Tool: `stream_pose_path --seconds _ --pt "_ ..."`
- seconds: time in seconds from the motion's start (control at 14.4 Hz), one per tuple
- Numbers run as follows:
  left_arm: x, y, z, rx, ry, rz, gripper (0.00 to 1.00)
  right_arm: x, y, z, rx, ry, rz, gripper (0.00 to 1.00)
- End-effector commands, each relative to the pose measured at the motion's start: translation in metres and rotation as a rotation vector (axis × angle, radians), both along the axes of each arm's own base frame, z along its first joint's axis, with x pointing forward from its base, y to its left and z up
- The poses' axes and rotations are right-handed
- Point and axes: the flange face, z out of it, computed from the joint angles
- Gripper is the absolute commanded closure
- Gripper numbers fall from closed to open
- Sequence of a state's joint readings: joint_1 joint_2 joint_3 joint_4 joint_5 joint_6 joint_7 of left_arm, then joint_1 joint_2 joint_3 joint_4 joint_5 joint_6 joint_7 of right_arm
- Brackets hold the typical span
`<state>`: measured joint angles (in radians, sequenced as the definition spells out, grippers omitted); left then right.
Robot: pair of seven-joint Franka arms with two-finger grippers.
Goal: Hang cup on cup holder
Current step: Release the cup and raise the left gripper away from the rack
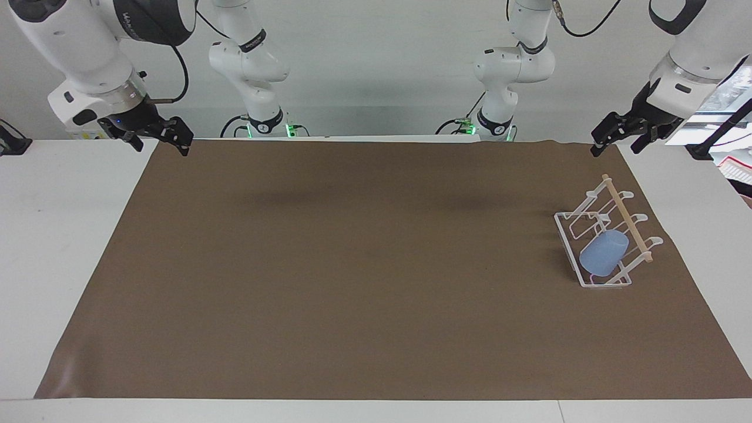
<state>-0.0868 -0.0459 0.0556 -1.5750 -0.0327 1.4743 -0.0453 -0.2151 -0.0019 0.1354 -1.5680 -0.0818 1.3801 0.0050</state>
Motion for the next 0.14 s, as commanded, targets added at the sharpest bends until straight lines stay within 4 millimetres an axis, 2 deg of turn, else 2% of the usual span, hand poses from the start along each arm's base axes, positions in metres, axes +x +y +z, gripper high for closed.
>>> stream_pose_path --seconds 0.0,0.07 --pt "0.0001 0.0027 -0.0022 0.021 0.013 -0.016 0.00 -0.0059 0.0013 0.0004 0.020 -0.004 0.013 0.01" --pt "0.0005 0.0005 -0.0018 0.024 0.009 -0.012 0.00 -0.0060 0.0005 0.0004 0.020 -0.004 0.011 0.00"
